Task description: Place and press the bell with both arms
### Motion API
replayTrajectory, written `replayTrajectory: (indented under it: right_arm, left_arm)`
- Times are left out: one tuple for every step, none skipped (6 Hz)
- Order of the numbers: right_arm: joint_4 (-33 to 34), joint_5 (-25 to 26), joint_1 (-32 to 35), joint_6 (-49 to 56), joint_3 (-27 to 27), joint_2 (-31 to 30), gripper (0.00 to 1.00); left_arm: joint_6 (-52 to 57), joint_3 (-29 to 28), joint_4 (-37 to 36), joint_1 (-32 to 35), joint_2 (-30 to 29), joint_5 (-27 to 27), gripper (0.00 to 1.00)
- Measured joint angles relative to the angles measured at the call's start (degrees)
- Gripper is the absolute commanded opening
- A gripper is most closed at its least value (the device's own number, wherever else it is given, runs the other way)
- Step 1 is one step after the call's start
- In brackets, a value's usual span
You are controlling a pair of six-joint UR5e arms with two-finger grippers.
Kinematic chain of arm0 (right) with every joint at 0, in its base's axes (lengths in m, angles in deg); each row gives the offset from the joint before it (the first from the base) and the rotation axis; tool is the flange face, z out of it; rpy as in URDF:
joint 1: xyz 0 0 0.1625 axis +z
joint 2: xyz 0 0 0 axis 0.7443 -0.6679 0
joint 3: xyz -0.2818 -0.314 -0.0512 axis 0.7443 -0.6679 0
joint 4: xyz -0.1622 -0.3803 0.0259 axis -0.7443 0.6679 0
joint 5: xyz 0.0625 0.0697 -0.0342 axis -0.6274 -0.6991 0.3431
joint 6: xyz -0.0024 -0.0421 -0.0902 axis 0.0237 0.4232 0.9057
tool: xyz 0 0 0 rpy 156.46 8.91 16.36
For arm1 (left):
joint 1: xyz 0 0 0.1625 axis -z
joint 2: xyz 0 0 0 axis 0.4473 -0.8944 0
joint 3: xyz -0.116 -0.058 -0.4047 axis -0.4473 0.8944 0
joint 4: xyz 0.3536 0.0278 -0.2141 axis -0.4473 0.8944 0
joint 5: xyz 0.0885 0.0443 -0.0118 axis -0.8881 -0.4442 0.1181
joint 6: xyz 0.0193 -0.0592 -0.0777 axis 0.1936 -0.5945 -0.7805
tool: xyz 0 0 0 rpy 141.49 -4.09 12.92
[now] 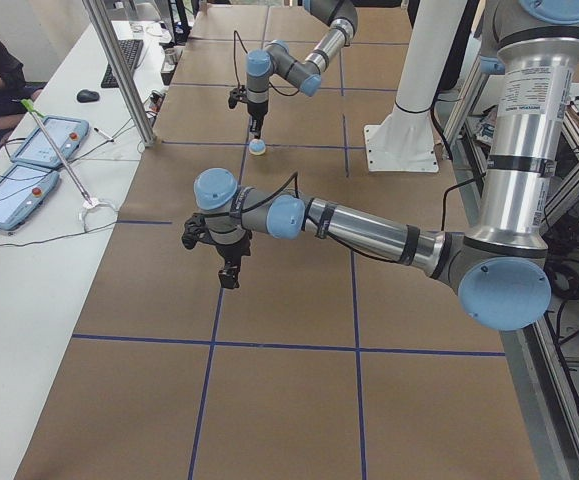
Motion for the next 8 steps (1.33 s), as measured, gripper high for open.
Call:
replayTrajectory:
  right_arm:
    - [-0.4,0.3,0.0,0.0,-0.4,0.1,0.01]
    - [-1.1,0.4,-0.1,-0.1,-1.3,0.0,0.01]
    - [-2.0,0.6,-0.2,-0.1,-2.0,0.0,0.01]
    - [-2.2,0.6,-0.3,-0.1,-2.4,0.2,0.01]
    - [-2.4,0.3,-0.3,-0.1,-2.3,0.3,0.02]
    - [-2.4,-1.3,0.6,-0.1,-1.2,0.6,0.1]
    - [-2.3,-4.1,2.2,-0.1,-0.1,0.7,0.93]
    - [-1.9,-6.5,4.0,-0.1,0.8,0.7,1.0]
  left_arm:
    - [0.0,0.0,0.0,0.0,0.0,0.0,1.0]
    - [0.0,0.1,0.0,0.0,0.1,0.0,1.0]
    - [0.0,0.2,0.0,0.0,0.1,0.0,1.0]
    - [0.0,0.2,0.0,0.0,0.1,0.0,1.0]
    - [0.0,0.2,0.0,0.0,0.1,0.0,1.0]
    - [0.0,0.2,0.0,0.1,0.1,0.0,1.0]
    - [0.0,0.0,0.0,0.1,0.1,0.0,1.0]
    - [0.3,-0.5,0.0,0.1,0.3,0.0,1.0]
